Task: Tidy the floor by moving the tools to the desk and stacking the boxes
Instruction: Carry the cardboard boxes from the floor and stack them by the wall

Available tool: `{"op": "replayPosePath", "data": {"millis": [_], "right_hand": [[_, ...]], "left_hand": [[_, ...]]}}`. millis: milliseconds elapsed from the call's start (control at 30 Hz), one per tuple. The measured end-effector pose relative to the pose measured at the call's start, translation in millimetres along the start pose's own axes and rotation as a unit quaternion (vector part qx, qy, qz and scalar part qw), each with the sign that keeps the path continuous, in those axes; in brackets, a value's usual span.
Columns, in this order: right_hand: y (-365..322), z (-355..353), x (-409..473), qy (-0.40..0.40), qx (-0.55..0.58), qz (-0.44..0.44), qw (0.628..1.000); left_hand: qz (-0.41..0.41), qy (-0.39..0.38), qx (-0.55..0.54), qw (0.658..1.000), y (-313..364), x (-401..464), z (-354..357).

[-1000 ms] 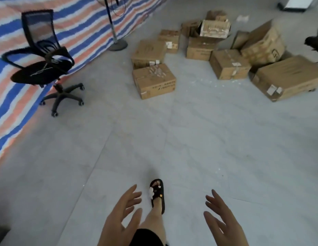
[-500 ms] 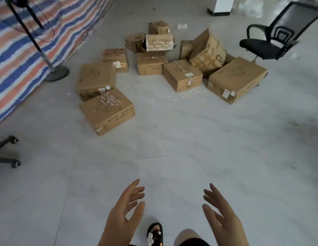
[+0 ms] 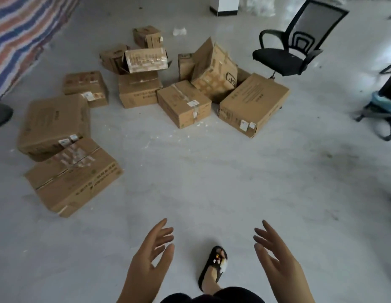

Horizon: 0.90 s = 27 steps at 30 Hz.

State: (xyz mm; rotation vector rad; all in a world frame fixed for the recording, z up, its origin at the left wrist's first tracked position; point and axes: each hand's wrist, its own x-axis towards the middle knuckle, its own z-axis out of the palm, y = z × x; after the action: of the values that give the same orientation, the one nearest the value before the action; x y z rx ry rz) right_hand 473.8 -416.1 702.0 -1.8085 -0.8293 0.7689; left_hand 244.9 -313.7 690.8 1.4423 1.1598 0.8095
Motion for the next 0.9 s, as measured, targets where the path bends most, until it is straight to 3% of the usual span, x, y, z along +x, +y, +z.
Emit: {"op": "replayPosePath", "data": {"millis": [433,733,900], "right_hand": [[-13.4,-44.2,264.7,0.016,-0.012,0.049,0.999],[-37.6,-40.8,482.4,0.102,0.017,0.064,0.993],[-47.6,-52.3,567.4,0.13,0.03,0.094,0.987]], "left_hand": [[-0.009,-0.033,-0.002,0.999,53.4,262.5,116.1],[0.006,-0.12,0.022,0.992,97.8,516.8,169.9],[0.01,-0.195,0.064,0.979,121.9,612.8,212.7]]}}
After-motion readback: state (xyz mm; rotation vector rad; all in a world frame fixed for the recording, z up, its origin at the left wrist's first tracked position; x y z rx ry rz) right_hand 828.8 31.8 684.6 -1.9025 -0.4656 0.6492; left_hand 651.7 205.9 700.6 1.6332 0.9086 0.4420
